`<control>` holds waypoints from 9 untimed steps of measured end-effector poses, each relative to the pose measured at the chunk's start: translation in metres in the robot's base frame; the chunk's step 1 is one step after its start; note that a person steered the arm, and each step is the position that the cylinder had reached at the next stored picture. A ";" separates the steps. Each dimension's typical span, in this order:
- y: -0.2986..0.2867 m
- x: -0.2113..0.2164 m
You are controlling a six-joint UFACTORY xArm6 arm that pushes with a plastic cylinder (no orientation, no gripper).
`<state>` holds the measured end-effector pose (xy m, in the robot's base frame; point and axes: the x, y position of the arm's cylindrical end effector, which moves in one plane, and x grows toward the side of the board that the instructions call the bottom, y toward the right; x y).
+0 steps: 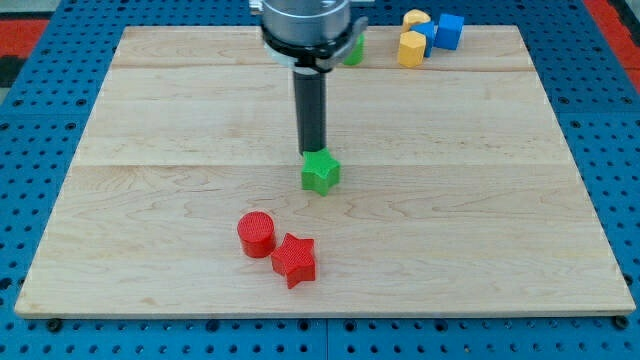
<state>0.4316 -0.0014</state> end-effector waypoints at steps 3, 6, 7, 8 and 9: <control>0.010 0.092; 0.114 -0.069; 0.104 -0.118; 0.073 -0.162; 0.062 -0.197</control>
<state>0.2341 0.0602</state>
